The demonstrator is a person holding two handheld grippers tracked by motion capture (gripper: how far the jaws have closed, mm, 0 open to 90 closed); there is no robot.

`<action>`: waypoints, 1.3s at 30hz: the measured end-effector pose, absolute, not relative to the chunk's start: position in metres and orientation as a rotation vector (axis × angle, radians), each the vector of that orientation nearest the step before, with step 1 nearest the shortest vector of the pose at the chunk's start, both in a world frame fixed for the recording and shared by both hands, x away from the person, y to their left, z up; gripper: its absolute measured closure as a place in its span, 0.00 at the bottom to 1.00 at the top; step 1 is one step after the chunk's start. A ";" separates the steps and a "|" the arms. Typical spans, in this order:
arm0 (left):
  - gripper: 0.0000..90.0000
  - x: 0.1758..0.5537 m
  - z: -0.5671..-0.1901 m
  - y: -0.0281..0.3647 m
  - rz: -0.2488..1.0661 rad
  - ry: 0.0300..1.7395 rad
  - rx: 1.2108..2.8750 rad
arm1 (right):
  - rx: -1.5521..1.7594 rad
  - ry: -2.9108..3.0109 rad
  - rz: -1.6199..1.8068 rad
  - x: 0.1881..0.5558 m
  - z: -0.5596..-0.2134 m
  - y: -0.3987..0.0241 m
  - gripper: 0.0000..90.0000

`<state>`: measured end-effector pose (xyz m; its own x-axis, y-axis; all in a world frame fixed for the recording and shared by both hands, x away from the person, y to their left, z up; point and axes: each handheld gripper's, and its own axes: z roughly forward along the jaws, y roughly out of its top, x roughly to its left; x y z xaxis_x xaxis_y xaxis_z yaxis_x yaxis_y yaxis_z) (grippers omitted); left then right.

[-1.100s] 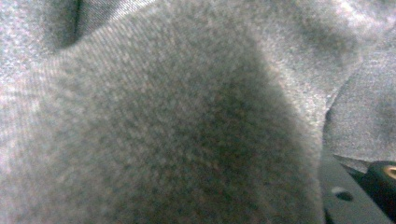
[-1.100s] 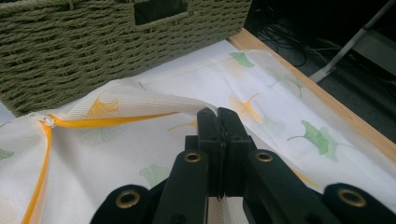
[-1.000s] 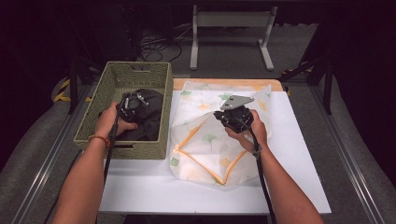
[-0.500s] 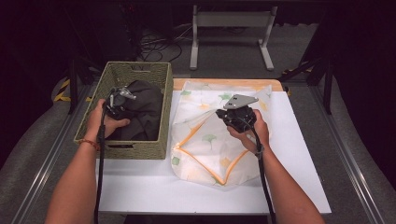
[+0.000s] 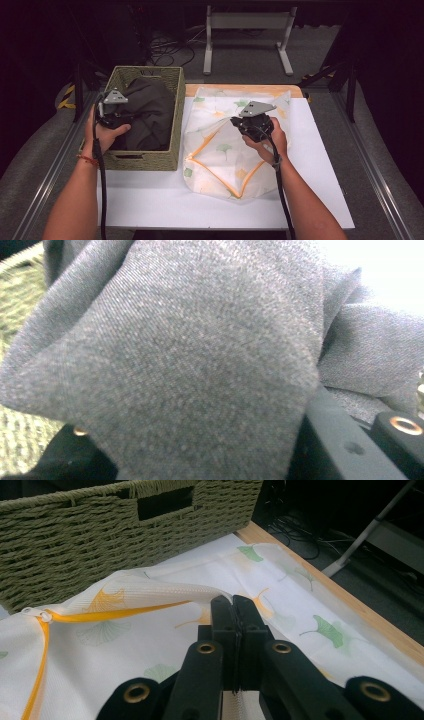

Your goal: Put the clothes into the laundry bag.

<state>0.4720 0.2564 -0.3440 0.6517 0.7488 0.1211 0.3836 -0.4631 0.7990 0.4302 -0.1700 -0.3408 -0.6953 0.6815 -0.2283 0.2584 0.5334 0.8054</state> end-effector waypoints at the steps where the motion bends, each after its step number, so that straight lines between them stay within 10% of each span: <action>1: 0.82 0.469 -0.342 0.258 0.599 0.872 2.075 | 0.761 2.244 1.054 0.430 -0.341 -0.170 0.99; 39: 0.82 0.337 -0.266 0.195 0.467 0.329 1.988 | 0.790 2.174 1.056 0.439 -0.319 -0.168 0.99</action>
